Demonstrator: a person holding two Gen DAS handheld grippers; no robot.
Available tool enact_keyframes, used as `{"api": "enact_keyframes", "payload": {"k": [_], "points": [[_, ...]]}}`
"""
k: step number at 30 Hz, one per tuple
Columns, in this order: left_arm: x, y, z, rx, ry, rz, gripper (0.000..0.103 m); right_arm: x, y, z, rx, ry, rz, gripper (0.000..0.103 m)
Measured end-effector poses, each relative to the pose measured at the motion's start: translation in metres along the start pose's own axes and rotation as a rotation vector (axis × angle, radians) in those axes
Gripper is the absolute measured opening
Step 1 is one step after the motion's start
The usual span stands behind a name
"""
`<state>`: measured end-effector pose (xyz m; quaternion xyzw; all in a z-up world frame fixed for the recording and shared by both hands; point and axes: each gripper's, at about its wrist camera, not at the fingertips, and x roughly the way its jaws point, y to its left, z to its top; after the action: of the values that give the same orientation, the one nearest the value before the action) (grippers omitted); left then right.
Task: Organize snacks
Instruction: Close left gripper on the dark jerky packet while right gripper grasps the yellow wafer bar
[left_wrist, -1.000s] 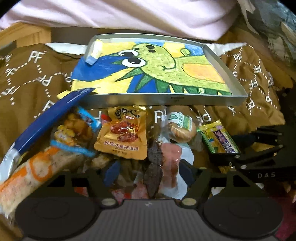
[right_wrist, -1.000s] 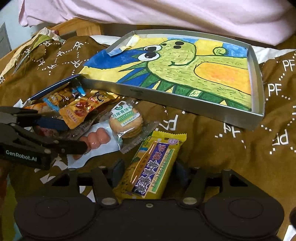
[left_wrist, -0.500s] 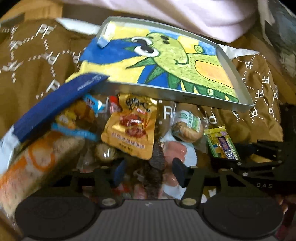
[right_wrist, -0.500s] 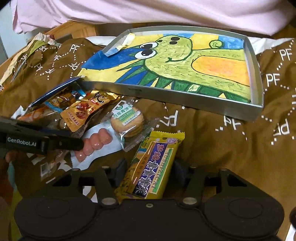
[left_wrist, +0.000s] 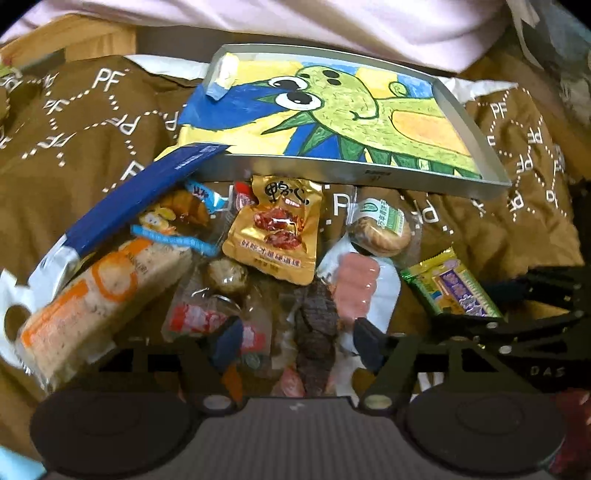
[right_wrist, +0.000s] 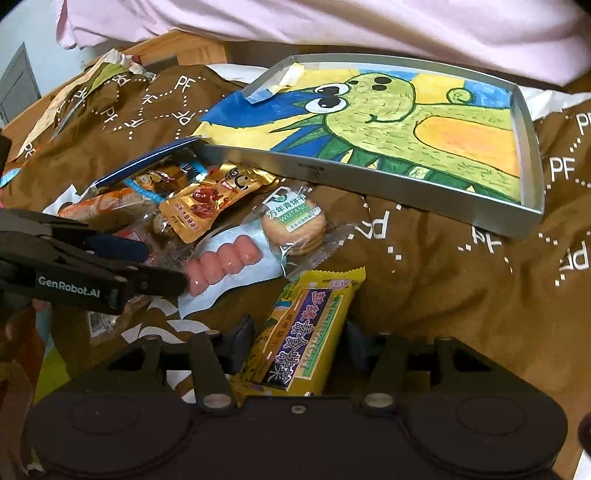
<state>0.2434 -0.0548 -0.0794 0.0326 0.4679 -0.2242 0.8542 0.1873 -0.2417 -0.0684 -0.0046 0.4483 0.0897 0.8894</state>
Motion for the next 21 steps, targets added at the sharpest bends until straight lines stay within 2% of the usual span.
{"api": "enact_keyframes", "payload": {"k": [4,8,10,12,13,14,15,17,19,21], "points": [[0.009,-0.001,0.0,0.05,0.017,-0.059,0.096,0.005,-0.002,0.001,-0.013,-0.003,-0.012,0.065],[0.012,-0.012,-0.007,0.14,0.022,-0.047,0.098,0.007,-0.005,0.002,-0.014,0.003,-0.009,0.07],[0.011,-0.014,-0.009,0.162,0.026,-0.045,0.096,0.009,-0.006,0.0,-0.014,0.007,-0.008,0.07],[0.008,-0.014,-0.01,0.159,0.023,-0.041,0.089,0.009,-0.005,0.0,-0.02,0.01,-0.008,0.067],[0.006,-0.014,-0.011,0.159,0.021,-0.042,0.084,0.008,-0.005,0.0,-0.018,0.012,0.004,0.058],[0.004,-0.014,-0.012,0.159,0.021,-0.051,0.078,0.008,-0.004,0.0,-0.01,0.016,0.018,0.056],[0.001,-0.013,-0.013,0.161,0.019,-0.06,0.075,0.006,-0.004,0.0,-0.007,0.019,0.018,0.056],[-0.003,-0.016,-0.016,0.171,0.02,-0.084,0.055,0.004,-0.002,-0.001,-0.022,0.021,0.017,0.054],[-0.004,-0.02,-0.017,0.178,0.031,-0.111,0.053,0.001,0.0,-0.003,-0.029,0.022,0.013,0.054],[-0.004,-0.024,-0.019,0.187,0.032,-0.1,0.052,-0.001,0.001,-0.003,-0.039,0.02,0.006,0.054]]}}
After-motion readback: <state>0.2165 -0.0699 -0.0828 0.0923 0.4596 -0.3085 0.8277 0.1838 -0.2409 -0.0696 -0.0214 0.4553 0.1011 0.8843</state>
